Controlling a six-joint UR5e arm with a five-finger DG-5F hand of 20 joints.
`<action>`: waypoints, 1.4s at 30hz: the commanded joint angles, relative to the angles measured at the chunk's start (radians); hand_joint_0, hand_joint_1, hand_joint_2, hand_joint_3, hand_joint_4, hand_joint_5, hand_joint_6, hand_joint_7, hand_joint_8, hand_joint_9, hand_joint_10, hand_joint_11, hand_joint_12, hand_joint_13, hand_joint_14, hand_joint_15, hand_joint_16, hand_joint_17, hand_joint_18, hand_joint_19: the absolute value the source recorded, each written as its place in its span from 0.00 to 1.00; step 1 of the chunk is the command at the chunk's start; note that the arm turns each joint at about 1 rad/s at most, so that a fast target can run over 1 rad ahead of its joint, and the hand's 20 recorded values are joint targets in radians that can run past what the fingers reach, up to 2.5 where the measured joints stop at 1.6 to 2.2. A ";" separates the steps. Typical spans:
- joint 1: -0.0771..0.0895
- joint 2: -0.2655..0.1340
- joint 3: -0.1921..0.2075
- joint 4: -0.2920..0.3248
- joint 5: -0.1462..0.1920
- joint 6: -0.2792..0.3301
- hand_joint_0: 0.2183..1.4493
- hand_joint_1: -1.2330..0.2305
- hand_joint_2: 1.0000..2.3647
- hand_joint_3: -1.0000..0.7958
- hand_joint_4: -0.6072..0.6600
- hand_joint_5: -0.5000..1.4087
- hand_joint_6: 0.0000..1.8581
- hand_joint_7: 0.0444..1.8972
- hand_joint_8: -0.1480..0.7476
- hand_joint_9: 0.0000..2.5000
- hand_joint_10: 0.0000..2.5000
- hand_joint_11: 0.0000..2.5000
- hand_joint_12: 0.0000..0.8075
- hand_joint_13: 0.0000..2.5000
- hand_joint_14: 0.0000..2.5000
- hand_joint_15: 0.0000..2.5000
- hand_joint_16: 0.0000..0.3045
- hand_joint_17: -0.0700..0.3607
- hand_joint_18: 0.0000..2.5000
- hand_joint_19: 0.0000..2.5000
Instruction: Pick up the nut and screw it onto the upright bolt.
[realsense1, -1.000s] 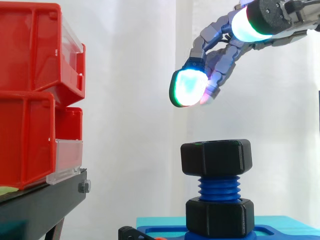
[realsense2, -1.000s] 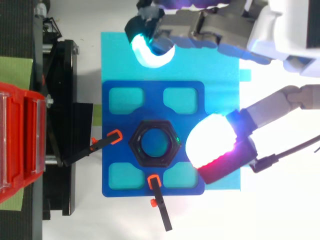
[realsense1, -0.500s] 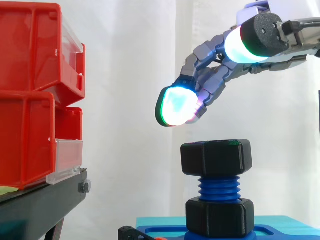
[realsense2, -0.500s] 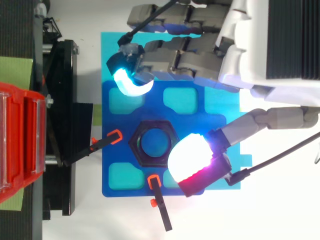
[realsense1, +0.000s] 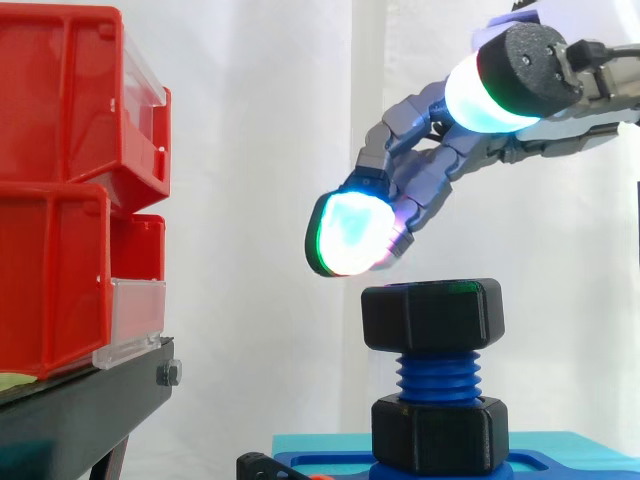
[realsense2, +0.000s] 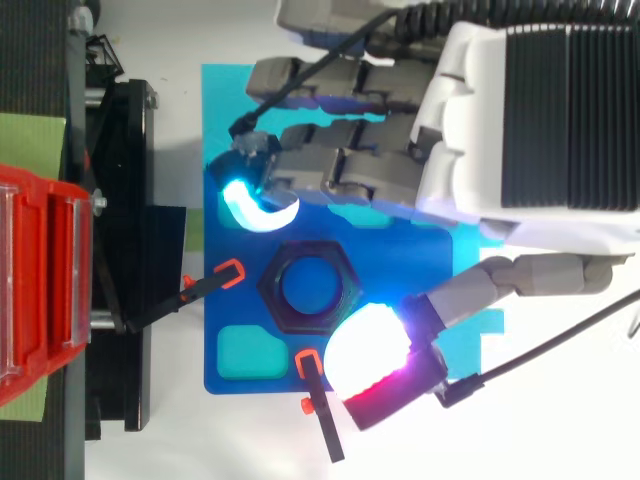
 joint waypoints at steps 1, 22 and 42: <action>0.006 0.000 0.000 -0.015 0.001 0.021 0.20 0.74 0.00 0.28 0.65 0.20 0.27 0.38 0.49 0.27 0.00 0.00 0.47 0.12 0.00 0.00 0.16 0.42 0.00 0.00; 0.015 0.000 -0.017 -0.005 0.010 0.024 0.22 0.65 0.00 0.28 0.69 0.22 0.27 0.45 0.50 0.33 0.00 0.00 0.45 0.16 0.00 0.00 0.15 0.40 0.04 0.00; 0.004 0.000 -0.017 -0.005 0.004 0.024 0.23 0.64 0.00 0.28 0.65 0.26 0.27 0.66 0.52 0.43 0.00 0.04 0.44 0.23 0.00 0.00 0.13 0.38 0.12 0.00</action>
